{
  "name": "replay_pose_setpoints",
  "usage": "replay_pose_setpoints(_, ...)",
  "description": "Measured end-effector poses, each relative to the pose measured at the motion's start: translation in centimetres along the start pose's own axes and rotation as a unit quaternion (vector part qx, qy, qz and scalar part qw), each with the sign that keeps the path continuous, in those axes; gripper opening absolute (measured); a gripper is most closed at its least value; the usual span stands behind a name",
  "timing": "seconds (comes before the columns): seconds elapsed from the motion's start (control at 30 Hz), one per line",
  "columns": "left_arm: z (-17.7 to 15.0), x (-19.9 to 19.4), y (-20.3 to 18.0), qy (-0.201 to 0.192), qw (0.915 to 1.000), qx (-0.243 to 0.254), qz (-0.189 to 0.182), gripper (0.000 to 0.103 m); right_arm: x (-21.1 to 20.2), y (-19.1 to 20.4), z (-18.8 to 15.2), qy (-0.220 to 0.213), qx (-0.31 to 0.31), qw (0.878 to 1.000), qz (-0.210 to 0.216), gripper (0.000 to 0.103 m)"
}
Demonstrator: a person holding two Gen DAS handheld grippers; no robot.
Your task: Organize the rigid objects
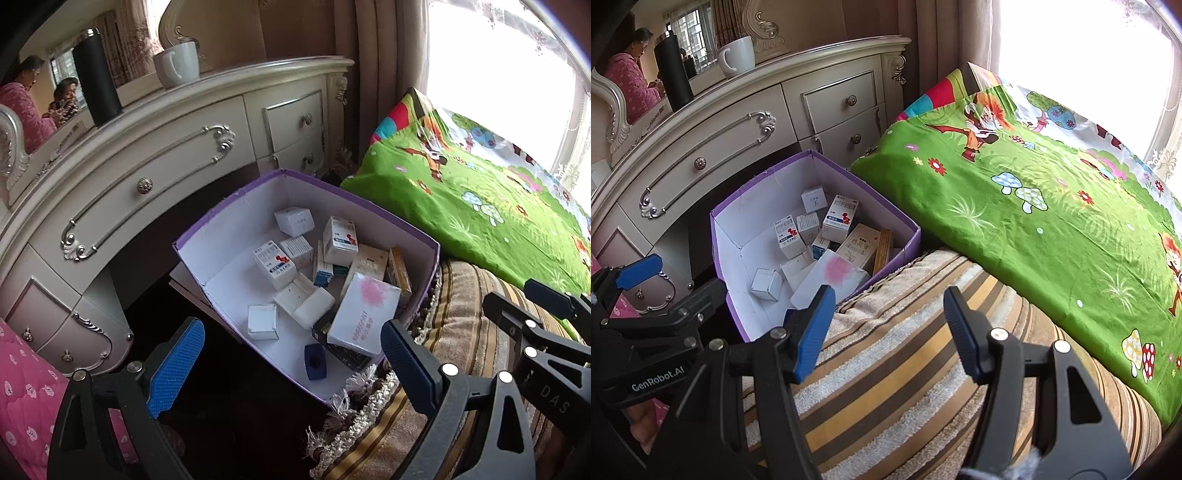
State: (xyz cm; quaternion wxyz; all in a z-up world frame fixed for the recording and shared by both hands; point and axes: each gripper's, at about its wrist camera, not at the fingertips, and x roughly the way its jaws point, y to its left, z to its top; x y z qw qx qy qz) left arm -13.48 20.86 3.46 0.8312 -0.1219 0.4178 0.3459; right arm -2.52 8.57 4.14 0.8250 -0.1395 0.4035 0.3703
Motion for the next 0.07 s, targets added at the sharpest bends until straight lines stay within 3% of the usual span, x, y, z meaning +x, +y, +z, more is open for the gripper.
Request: replay_pose_setpoints(0.07, 0.07, 0.07, 0.12, -0.003, 1.0, -0.001, 0.006, 0.1, 0.03, -0.02, -0.03, 0.0, 0.0, 1.0, 0.0, 0.065)
